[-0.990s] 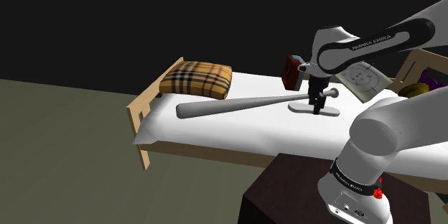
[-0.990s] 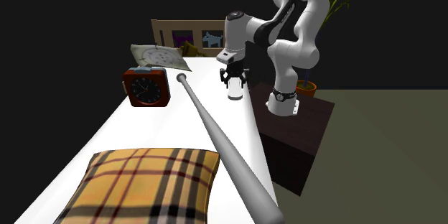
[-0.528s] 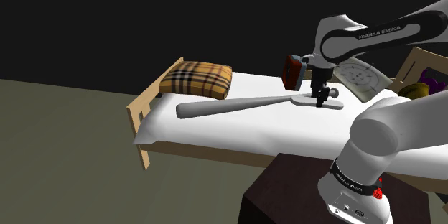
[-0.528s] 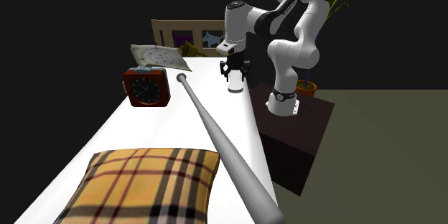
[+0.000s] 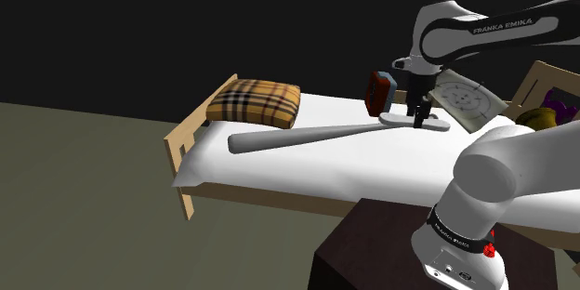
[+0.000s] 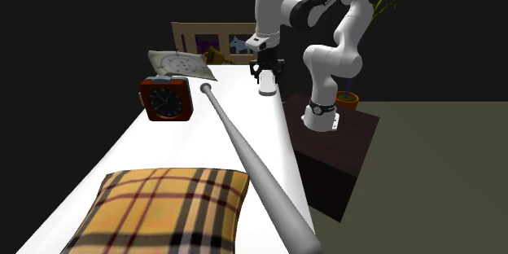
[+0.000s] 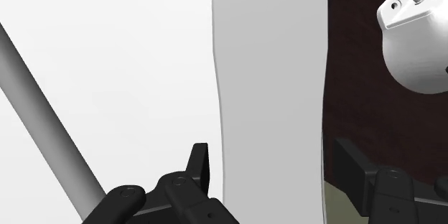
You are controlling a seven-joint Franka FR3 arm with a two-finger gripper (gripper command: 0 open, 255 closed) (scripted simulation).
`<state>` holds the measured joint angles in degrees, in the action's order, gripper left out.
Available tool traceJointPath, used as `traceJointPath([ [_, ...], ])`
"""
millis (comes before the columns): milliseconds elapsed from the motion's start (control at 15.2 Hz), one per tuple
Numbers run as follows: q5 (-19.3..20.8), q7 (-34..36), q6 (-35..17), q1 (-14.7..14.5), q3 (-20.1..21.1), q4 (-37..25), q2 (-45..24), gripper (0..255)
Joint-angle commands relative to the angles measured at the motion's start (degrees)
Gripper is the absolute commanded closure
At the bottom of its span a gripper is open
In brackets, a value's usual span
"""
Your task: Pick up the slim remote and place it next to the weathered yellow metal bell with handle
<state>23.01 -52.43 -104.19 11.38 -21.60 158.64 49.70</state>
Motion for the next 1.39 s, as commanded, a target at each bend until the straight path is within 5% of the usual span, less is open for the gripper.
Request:
traceJointPath([
  [0, -0.5, -0.3, 1.7, -0.1, 0.4, -1.3, 0.4, 255],
  [396, -1.8, -0.8, 6.3, -0.6, 1.8, -5.3, 1.1, 255],
  [1320, 12.8, -21.1, 4.6, 7.6, -17.4, -13.2, -2.0, 255],
])
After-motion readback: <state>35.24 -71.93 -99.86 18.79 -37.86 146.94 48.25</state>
